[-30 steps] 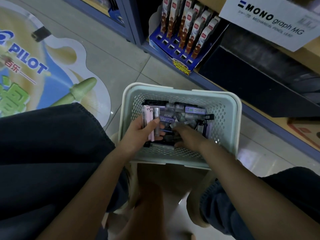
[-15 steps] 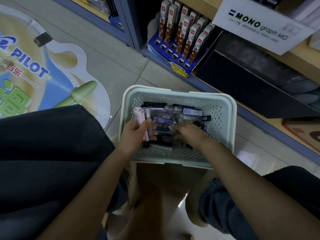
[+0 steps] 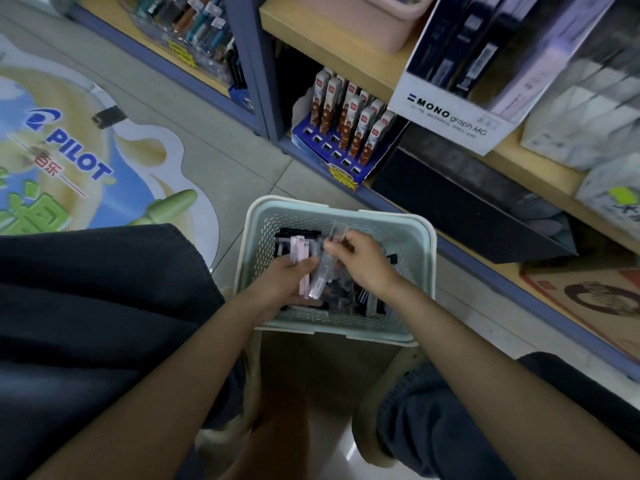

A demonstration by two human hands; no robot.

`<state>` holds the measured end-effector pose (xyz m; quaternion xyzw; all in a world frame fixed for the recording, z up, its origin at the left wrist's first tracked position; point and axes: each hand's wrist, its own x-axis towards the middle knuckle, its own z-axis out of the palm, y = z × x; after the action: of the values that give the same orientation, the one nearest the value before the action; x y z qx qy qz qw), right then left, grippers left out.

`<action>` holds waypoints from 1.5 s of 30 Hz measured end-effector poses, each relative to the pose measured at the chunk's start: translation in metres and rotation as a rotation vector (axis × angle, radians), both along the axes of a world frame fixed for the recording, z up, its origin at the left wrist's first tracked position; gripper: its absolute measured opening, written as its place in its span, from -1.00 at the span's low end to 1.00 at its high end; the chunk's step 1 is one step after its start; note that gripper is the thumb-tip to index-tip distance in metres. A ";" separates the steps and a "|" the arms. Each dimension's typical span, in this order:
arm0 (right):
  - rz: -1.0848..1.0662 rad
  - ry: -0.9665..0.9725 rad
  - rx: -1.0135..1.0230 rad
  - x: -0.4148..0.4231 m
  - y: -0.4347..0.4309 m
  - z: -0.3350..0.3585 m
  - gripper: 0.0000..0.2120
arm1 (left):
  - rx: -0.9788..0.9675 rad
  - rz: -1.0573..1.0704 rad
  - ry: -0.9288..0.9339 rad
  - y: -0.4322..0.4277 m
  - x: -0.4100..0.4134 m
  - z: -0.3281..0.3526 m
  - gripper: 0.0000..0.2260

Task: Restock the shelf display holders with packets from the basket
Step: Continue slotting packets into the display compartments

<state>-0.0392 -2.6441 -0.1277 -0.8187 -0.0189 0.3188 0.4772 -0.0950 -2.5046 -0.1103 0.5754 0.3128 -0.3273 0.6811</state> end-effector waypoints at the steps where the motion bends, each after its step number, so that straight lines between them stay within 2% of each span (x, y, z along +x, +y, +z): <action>1: -0.011 -0.021 -0.016 -0.001 0.001 0.004 -0.78 | -0.062 0.011 -0.015 -0.003 0.000 0.005 -0.78; 3: -0.028 -0.066 -0.036 -0.002 0.001 0.012 -0.78 | -0.100 0.023 -0.055 -0.006 0.001 0.013 -0.78; 8: -0.098 -0.193 -0.036 -0.001 -0.004 0.040 -0.87 | -0.010 0.010 -0.132 -0.011 0.006 0.037 -0.82; 12: -0.128 -0.308 -0.055 0.004 -0.013 0.068 -0.80 | 0.001 0.037 -0.229 -0.017 0.009 0.062 -0.83; 15: -0.211 -0.348 0.065 0.004 -0.026 0.097 -0.94 | 0.018 0.037 -0.311 -0.024 0.012 0.085 -0.83; 17: -0.234 -0.382 0.110 0.006 -0.038 0.119 -0.83 | 0.020 0.042 -0.370 -0.030 0.015 0.101 -0.85; 22: -0.240 -0.445 0.111 0.008 -0.072 0.168 -0.88 | 0.044 -0.025 -0.515 -0.053 0.022 0.140 -0.87; 24: -0.269 -0.509 0.078 0.012 -0.088 0.185 -0.89 | 0.042 -0.039 -0.559 -0.063 0.026 0.155 -0.89; 28: -0.351 -0.770 -0.084 0.034 -0.125 0.208 -0.94 | 0.040 -0.053 -0.626 -0.079 0.041 0.185 -0.87; 33: -0.541 -0.888 -0.123 0.061 -0.151 0.217 -0.91 | -0.004 -0.091 -0.665 -0.094 0.067 0.216 -0.83; 38: -0.526 -0.926 -0.257 0.091 -0.164 0.211 -0.87 | 0.018 -0.164 -0.698 -0.101 0.096 0.225 -0.84; 45: -0.514 -0.844 -0.440 0.130 -0.165 0.199 -0.78 | -0.101 -0.127 -0.603 -0.106 0.114 0.213 -0.87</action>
<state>0.0904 -2.8095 0.0711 -0.9346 0.0591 -0.1684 0.3078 0.0188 -2.6107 0.1023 0.6302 0.0433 -0.1989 0.7492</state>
